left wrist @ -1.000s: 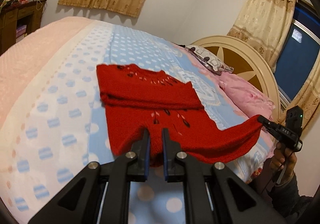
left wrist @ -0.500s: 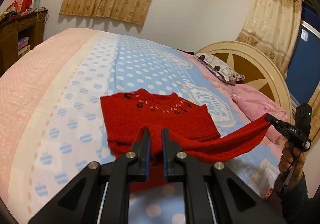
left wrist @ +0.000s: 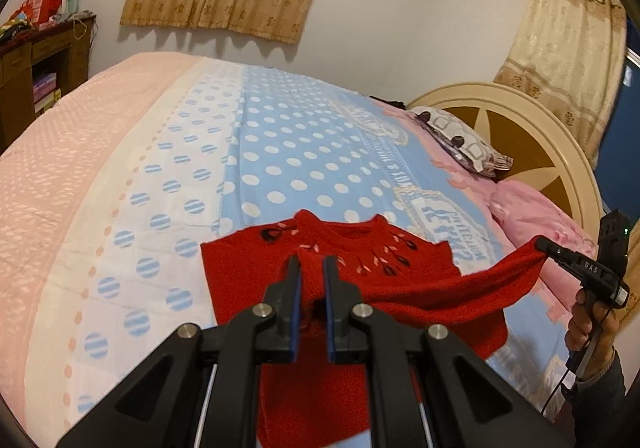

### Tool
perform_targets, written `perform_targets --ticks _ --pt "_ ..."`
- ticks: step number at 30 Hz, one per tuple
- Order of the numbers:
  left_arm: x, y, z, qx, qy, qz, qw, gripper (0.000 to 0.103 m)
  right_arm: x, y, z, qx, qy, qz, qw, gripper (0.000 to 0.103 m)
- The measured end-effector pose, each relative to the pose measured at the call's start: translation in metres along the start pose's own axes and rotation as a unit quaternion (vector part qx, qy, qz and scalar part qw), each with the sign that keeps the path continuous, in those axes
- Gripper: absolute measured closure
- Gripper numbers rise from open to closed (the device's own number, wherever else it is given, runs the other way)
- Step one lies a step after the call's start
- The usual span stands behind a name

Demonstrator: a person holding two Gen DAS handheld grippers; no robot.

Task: Fold small clothes
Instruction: 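Lift the hem with both tools and fold it onto the collar, release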

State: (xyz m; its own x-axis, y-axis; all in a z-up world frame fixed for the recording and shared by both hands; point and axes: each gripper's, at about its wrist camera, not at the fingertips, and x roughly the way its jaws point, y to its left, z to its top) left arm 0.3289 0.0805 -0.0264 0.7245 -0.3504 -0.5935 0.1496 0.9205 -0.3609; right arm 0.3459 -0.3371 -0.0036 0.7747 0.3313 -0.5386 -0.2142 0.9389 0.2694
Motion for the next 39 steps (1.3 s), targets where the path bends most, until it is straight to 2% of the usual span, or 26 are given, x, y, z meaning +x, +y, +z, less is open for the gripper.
perform_targets --ticks 9,19,25,29,30,31,32,33,34,35,36,38,39 --pt "0.067 0.025 0.022 -0.001 0.033 0.026 0.9991 0.094 0.078 -0.019 0.024 0.009 0.031 -0.027 0.999 0.095" --pt "0.134 0.044 0.018 -0.019 0.078 0.035 0.9962 0.094 0.16 -0.058 0.018 0.039 0.076 -0.071 0.994 0.095" --pt "0.153 0.044 0.021 -0.012 0.082 0.051 0.9953 0.094 0.179 -0.077 0.015 0.057 0.084 -0.094 0.99 0.095" --pt "0.155 0.053 0.025 -0.024 0.063 0.068 0.9954 0.092 0.194 -0.083 0.016 0.061 0.104 -0.105 0.987 0.094" --pt "0.153 0.056 0.025 -0.03 0.061 0.069 0.9953 0.092 0.193 -0.085 0.016 0.065 0.103 -0.113 0.986 0.084" --pt "0.151 0.057 0.025 -0.033 0.059 0.072 0.9951 0.089 0.191 -0.085 0.016 0.066 0.098 -0.118 0.986 0.06" --pt "0.145 0.058 0.024 -0.034 0.054 0.079 0.9948 0.082 0.184 -0.085 0.017 0.064 0.084 -0.121 0.987 0.046" --pt "0.138 0.059 0.023 -0.034 0.046 0.084 0.9949 0.069 0.179 -0.083 0.016 0.063 0.075 -0.115 0.988 0.038" --pt "0.13 0.059 0.022 -0.033 0.034 0.09 0.9948 0.06 0.171 -0.081 0.015 0.059 0.065 -0.102 0.991 0.038" --pt "0.119 0.058 0.019 -0.03 0.019 0.1 0.9944 0.042 0.163 -0.075 0.013 0.048 0.063 -0.094 0.992 0.038" --pt "0.111 0.057 0.016 -0.026 0.007 0.106 0.994 0.033 0.158 -0.069 0.01 0.037 0.061 -0.096 0.993 0.038" --pt "0.096 0.052 0.007 -0.015 -0.011 0.109 0.9938 0.032 0.149 -0.053 0.0 0.009 0.065 -0.092 0.994 0.038" --pt "0.094 0.05 0.003 -0.01 -0.008 0.111 0.9938 0.032 0.146 -0.044 -0.005 -0.001 0.073 -0.08 0.994 0.038"
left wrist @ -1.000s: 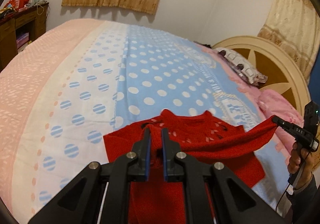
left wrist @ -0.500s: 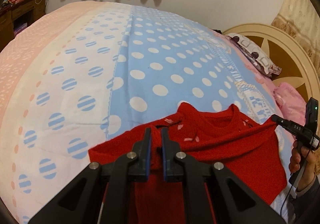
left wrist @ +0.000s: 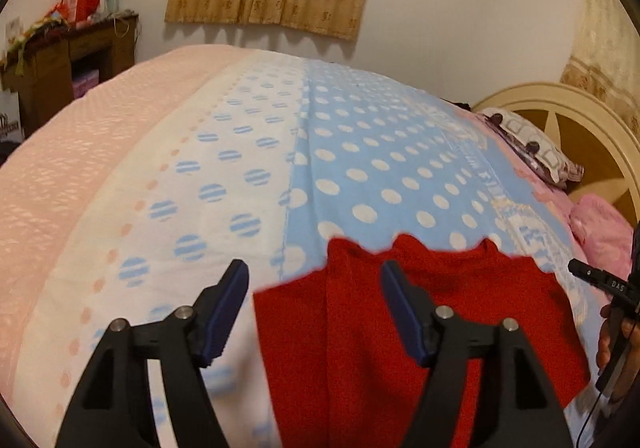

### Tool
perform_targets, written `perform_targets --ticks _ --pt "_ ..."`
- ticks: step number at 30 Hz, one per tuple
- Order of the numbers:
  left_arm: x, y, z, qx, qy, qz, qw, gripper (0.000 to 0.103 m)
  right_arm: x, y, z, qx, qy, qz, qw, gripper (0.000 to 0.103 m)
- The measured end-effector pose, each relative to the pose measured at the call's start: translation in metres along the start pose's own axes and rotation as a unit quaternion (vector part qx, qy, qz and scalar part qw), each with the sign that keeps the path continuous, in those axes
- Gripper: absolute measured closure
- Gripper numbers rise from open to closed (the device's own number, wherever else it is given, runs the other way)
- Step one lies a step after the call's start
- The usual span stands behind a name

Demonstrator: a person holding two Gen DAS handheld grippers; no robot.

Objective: Fold small clothes

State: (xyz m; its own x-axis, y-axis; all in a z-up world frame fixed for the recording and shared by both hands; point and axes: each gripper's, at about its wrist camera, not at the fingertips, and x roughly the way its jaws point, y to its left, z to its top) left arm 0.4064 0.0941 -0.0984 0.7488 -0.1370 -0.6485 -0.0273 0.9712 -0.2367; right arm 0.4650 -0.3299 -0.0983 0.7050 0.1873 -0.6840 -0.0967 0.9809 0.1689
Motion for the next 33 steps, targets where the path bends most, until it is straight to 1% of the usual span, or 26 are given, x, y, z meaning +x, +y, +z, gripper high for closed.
perform_targets --ticks 1,2,3,5,7,8,9,11,13,15,17,20,21,24,25,27,30,31,33 --pt "-0.002 -0.004 -0.009 0.012 0.008 0.005 0.9999 0.032 -0.002 0.008 -0.006 -0.01 0.007 0.011 1.0 0.038" --pt "-0.001 -0.007 -0.015 0.02 0.017 0.016 0.9995 0.032 -0.003 0.019 -0.017 -0.028 0.023 0.023 0.999 0.038" --pt "0.0 -0.01 -0.022 0.03 0.029 0.031 0.9987 0.032 -0.003 0.027 -0.026 -0.043 0.037 0.026 0.998 0.038" --pt "0.002 -0.016 -0.043 0.05 0.05 0.048 0.9963 0.032 -0.004 0.037 -0.046 -0.062 0.056 0.024 0.996 0.038" --pt "0.002 -0.02 -0.063 0.068 0.067 0.071 0.9929 0.032 -0.004 0.042 -0.065 -0.072 0.079 0.035 0.994 0.038" --pt "0.001 -0.021 -0.073 0.077 0.073 0.066 0.9922 0.032 -0.004 0.042 -0.076 -0.077 0.091 0.03 0.992 0.038" --pt "-0.001 -0.021 -0.079 0.079 0.07 0.065 0.9923 0.032 -0.003 0.041 -0.082 -0.081 0.094 0.025 0.992 0.038" --pt "-0.009 -0.019 -0.082 0.079 0.063 0.068 0.9926 0.031 -0.006 0.041 -0.092 -0.098 0.086 0.018 0.991 0.038" --pt "-0.012 -0.013 -0.083 0.065 0.066 0.067 0.9934 0.03 -0.008 0.041 -0.093 -0.102 0.086 0.013 0.991 0.038" --pt "-0.015 -0.005 -0.088 0.045 0.069 0.064 0.9945 0.023 -0.017 0.044 -0.092 -0.092 0.083 0.005 0.992 0.038" --pt "-0.018 0.004 -0.096 0.025 0.07 0.058 0.9955 0.018 -0.025 0.049 -0.089 -0.081 0.075 0.014 0.994 0.038" --pt "-0.024 0.015 -0.103 -0.01 0.075 0.042 0.9963 0.017 -0.023 0.069 -0.089 -0.088 0.074 0.023 0.993 0.038" --pt "-0.026 0.016 -0.106 -0.013 0.075 0.042 0.9962 0.017 -0.021 0.078 -0.091 -0.095 0.077 0.027 0.992 0.038" --pt "-0.03 0.011 -0.112 -0.002 0.072 0.052 0.9961 0.017 -0.004 0.106 -0.102 -0.118 0.104 0.047 0.987 0.038" --pt "-0.031 0.01 -0.113 0.001 0.071 0.054 0.996 0.017 0.0 0.112 -0.108 -0.125 0.108 0.041 0.985 0.037" --pt "-0.035 0.012 -0.115 -0.004 0.067 0.053 0.9963 0.015 0.0 0.125 -0.118 -0.158 0.088 0.002 0.984 0.037" --pt "-0.04 0.016 -0.118 -0.012 0.055 0.046 0.9974 0.013 -0.008 0.137 -0.123 -0.183 0.082 -0.026 0.979 0.036" --pt "-0.041 0.016 -0.119 -0.013 0.051 0.044 0.9976 0.013 -0.011 0.139 -0.122 -0.181 0.081 -0.024 0.98 0.036" --pt "-0.041 0.015 -0.119 -0.009 0.056 0.043 0.9975 0.013 -0.018 0.147 -0.119 -0.171 0.072 -0.001 0.983 0.036"
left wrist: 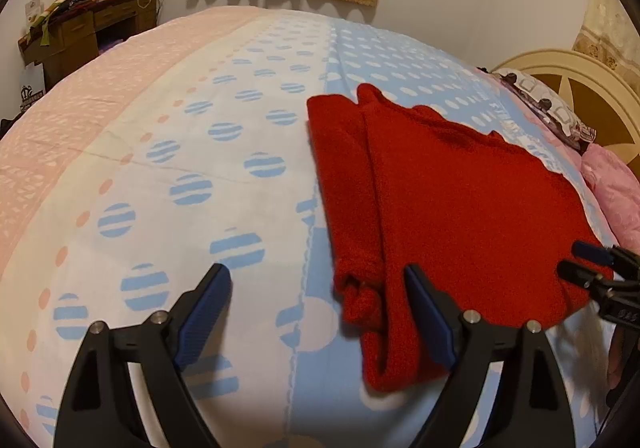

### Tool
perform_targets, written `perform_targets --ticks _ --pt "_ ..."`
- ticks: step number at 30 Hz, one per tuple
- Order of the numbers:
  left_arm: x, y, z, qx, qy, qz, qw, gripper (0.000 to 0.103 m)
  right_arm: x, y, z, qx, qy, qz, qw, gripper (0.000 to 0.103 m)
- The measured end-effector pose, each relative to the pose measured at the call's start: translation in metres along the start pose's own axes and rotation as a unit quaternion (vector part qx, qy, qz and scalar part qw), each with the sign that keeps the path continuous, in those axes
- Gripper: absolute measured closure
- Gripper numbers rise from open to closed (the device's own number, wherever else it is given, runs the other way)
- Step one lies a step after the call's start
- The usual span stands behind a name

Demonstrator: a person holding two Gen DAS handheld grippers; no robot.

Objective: Fold small clothes

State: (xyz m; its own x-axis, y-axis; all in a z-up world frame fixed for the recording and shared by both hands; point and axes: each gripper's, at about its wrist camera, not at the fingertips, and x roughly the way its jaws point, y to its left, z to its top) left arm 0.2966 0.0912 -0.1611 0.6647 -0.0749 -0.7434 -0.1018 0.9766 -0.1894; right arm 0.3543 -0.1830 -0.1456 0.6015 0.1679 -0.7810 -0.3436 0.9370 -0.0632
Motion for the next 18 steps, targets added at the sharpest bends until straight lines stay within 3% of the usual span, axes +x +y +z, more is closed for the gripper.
perform_targets --ticks 5,8,15,18 --pt "0.003 -0.005 -0.004 0.014 0.017 0.011 0.9997 0.008 0.021 0.032 -0.008 -0.032 0.029 -0.005 0.999 0.036" --pt "0.001 -0.006 -0.008 0.021 0.02 0.018 0.9994 0.005 0.017 0.044 -0.019 -0.055 0.01 -0.032 0.998 0.035" --pt "0.0 -0.006 -0.013 0.031 0.03 0.024 0.9988 0.003 0.002 0.029 -0.017 -0.021 0.012 -0.005 1.0 0.035" --pt "-0.002 -0.006 -0.016 0.037 0.032 0.026 0.9985 0.002 -0.014 0.006 -0.015 0.017 -0.018 -0.028 0.999 0.035"
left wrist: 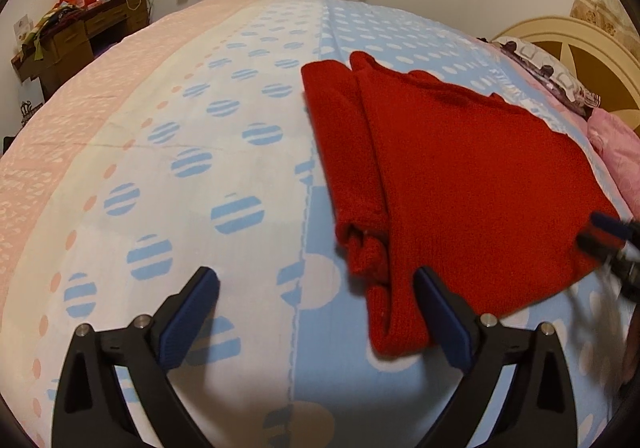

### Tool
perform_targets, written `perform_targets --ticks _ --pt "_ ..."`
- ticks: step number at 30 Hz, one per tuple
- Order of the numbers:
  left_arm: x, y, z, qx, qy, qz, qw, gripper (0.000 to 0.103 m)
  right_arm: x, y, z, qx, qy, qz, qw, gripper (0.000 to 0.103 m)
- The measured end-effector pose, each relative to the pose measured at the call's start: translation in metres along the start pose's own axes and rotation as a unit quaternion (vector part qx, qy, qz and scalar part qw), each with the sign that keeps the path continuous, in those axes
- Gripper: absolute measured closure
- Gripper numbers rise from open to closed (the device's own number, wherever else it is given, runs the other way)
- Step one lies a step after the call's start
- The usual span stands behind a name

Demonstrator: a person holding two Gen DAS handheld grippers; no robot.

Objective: Fold small clothes

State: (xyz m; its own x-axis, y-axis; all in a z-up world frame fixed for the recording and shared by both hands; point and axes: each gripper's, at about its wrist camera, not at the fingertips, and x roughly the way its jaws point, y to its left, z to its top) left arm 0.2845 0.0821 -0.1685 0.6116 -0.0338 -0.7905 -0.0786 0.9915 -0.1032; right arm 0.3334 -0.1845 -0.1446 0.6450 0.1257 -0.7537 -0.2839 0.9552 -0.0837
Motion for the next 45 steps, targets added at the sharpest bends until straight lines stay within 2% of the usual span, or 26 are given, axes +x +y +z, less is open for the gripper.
perform_targets --ticks 5,8,11,18,22,25,28,31,37,42,45 --pt "0.0 0.001 -0.001 0.0 0.002 -0.002 1.0 0.002 -0.003 -0.056 -0.001 0.065 0.007 -0.052 0.997 0.035" --pt "0.0 0.001 -0.001 0.0 0.001 -0.002 1.0 0.002 0.007 -0.083 -0.015 0.09 0.037 -0.059 0.994 0.035" --pt "0.0 0.001 -0.001 0.001 0.001 -0.001 1.0 0.002 0.011 -0.087 -0.03 0.088 0.042 -0.039 0.994 0.035" --pt "-0.003 0.002 -0.002 -0.001 0.005 -0.003 1.0 0.001 0.001 -0.083 -0.032 0.074 0.05 -0.044 0.995 0.035" --pt "-0.011 0.008 -0.007 -0.019 -0.003 -0.015 0.9997 0.001 -0.02 -0.078 -0.033 0.08 0.022 -0.045 0.996 0.035" --pt "-0.021 0.018 -0.01 -0.044 -0.013 -0.03 0.9985 0.001 -0.033 -0.059 -0.028 0.054 0.004 -0.037 0.998 0.035" --pt "-0.031 0.028 -0.012 -0.066 -0.021 -0.043 0.9966 0.001 -0.035 -0.025 -0.02 0.007 0.001 -0.009 1.0 0.035" --pt "-0.036 0.036 -0.011 -0.067 -0.015 -0.05 0.9964 0.001 -0.032 0.014 -0.015 -0.048 0.001 0.014 0.999 0.035" --pt "-0.049 0.059 0.0 -0.043 -0.016 -0.017 0.9988 0.001 -0.022 0.1 -0.012 -0.18 -0.021 0.032 0.983 0.035" --pt "-0.049 0.083 0.021 -0.067 -0.009 -0.044 0.9968 0.001 -0.011 0.16 -0.018 -0.275 -0.036 0.031 0.96 0.035" --pt "-0.042 0.087 0.034 -0.066 -0.004 -0.051 0.9965 0.001 -0.003 0.178 -0.017 -0.287 -0.033 0.035 0.957 0.035"
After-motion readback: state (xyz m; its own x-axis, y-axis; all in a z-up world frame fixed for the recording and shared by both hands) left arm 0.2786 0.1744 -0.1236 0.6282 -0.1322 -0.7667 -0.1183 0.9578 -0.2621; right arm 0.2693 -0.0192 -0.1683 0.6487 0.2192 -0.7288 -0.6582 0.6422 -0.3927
